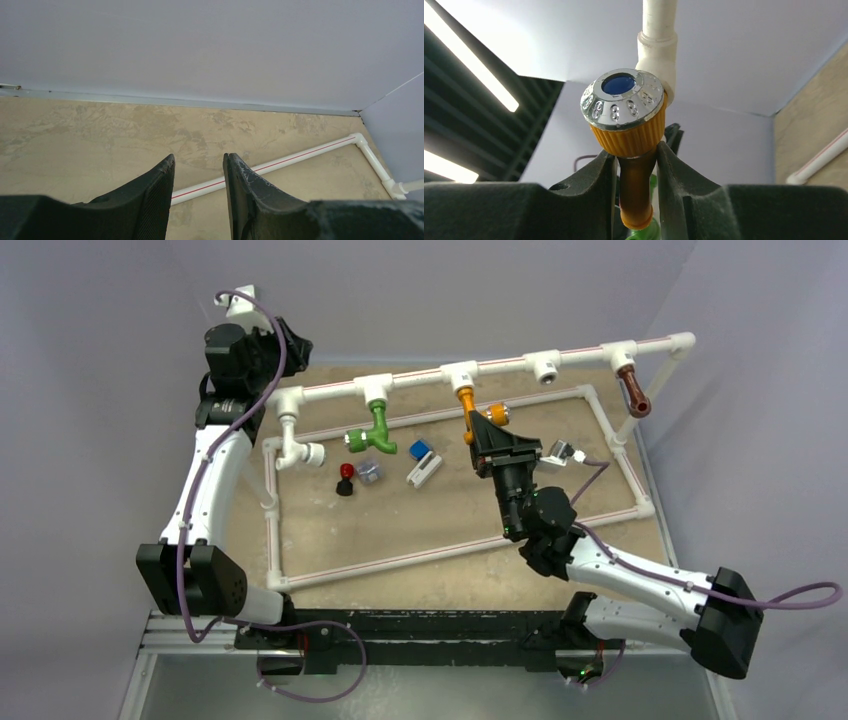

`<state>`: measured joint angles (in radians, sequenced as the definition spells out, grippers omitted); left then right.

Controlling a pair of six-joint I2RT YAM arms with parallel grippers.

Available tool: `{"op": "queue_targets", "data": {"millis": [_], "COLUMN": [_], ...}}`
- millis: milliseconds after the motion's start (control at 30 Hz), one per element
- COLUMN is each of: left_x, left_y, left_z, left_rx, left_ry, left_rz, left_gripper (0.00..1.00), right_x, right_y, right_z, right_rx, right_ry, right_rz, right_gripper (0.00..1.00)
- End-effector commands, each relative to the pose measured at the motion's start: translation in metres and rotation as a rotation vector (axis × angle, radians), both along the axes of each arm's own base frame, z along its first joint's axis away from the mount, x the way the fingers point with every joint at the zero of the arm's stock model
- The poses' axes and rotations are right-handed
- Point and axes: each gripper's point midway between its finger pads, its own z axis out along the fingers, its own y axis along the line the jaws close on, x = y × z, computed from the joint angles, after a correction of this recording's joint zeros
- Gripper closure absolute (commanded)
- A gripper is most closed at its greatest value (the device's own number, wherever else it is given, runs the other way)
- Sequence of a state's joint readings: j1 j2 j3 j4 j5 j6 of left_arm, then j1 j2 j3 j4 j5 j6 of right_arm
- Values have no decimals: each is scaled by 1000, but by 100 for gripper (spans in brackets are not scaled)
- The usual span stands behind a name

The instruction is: Install the water faucets

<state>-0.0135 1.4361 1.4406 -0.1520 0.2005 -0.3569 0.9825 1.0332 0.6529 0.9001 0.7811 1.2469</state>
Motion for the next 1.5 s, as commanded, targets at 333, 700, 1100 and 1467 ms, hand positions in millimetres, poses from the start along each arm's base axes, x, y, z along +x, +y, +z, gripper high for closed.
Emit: {"op": "queue_targets", "data": {"millis": [333, 700, 1100, 1467], "left_x": [-9, -9, -8, -8], "left_y": [-4, -2, -2, -1], "left_z": [-100, -101, -102, -102], "left_rx": [-4, -5, -6, -6], "left_ry": [299, 300, 304, 304], "left_rz": [-11, -6, -7, -4], "left_gripper": [60, 60, 60, 60], "right_x": [10, 11, -12, -33], "right_y": [34, 21, 4, -7], "right_z": [-3, -22, -23, -9], "right_rx": [306, 170, -47, -569], "right_ry": [181, 223, 130, -92], "right_rz": [251, 177, 179, 148], "right_gripper": [100, 70, 18, 19]}}
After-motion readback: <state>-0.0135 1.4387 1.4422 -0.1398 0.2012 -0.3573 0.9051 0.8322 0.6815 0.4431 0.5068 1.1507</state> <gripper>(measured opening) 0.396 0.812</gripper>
